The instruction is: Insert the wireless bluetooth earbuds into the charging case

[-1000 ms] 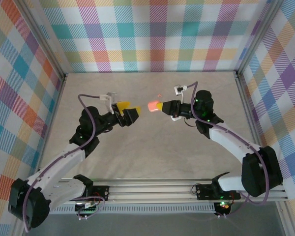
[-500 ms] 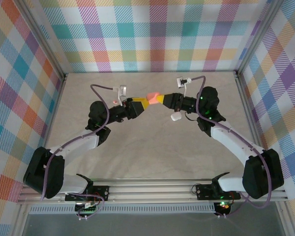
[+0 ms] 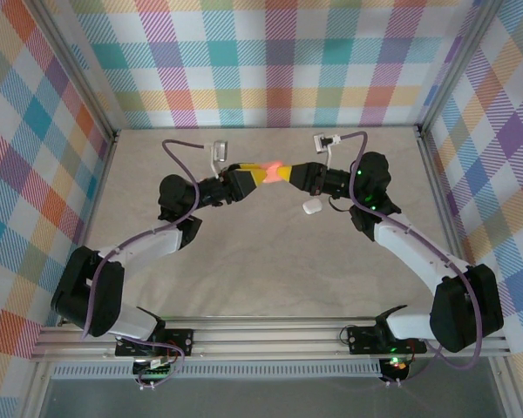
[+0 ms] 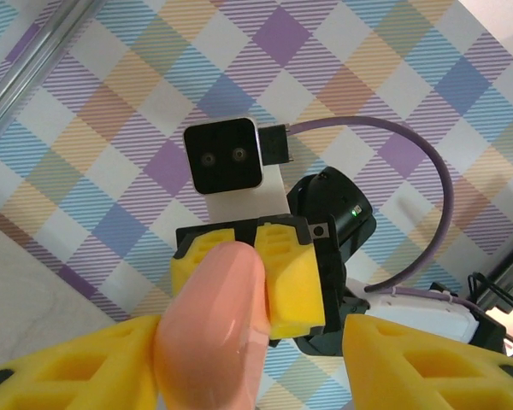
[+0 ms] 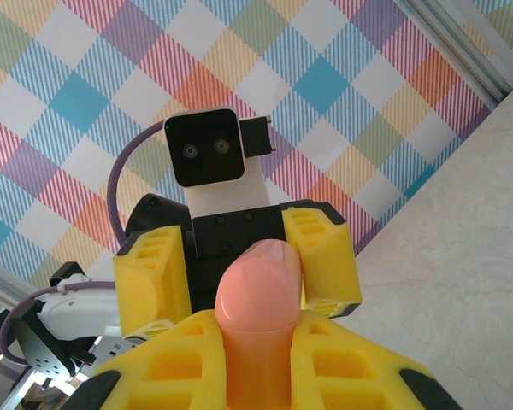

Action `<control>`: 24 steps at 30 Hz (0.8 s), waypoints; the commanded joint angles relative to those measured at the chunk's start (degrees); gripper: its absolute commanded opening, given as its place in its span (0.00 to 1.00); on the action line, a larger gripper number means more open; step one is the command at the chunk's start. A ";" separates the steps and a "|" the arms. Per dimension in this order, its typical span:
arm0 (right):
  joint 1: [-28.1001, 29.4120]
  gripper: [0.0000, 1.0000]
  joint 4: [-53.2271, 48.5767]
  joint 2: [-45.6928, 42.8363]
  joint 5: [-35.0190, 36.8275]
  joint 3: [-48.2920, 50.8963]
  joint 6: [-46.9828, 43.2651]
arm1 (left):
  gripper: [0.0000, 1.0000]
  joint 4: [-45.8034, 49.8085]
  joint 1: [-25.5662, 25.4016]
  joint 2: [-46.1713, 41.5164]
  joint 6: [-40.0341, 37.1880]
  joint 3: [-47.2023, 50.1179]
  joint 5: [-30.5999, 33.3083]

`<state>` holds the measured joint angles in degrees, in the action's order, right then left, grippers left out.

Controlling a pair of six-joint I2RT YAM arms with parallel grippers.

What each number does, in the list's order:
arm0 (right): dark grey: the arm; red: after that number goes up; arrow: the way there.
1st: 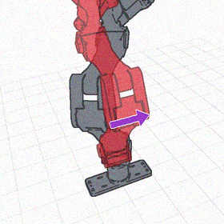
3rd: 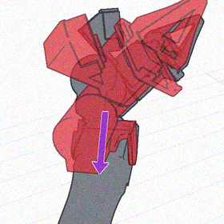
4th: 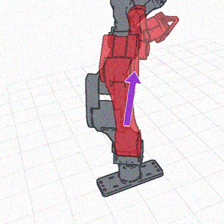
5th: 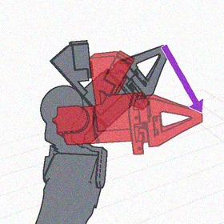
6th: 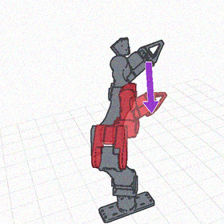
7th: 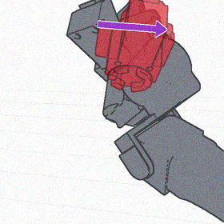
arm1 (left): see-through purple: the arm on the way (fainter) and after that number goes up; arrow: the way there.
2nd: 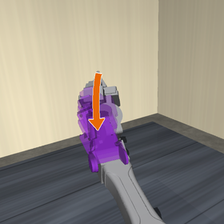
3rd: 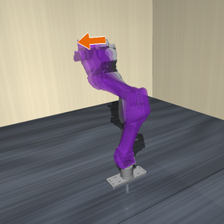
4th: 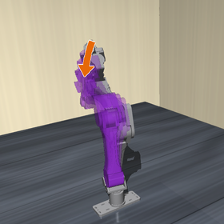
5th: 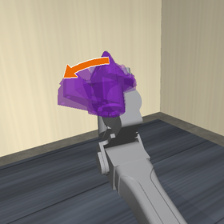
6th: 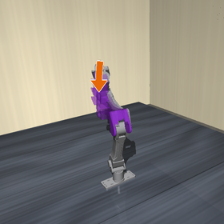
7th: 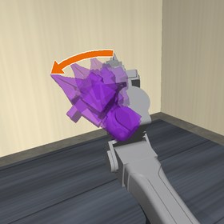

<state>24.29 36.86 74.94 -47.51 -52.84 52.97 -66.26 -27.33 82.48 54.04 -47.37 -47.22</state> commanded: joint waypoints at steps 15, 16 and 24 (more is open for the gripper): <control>-0.23 0.00 6.03 0.28 0.22 -0.96 1.61 | 0.34 -3.98 -1.41 5.02 4.74 -6.71 -4.35; -0.21 0.00 6.03 0.36 0.32 -0.95 1.68 | 0.31 -4.00 -1.41 4.89 4.67 -6.47 -4.23; -0.17 0.00 5.26 0.78 0.92 -2.18 1.39 | 0.43 -0.81 -1.42 2.46 2.38 -4.49 -3.15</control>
<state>24.12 40.18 75.31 -47.09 -53.04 54.63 -67.40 -28.16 87.26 58.50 -52.27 -50.09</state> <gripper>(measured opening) 0.163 0.401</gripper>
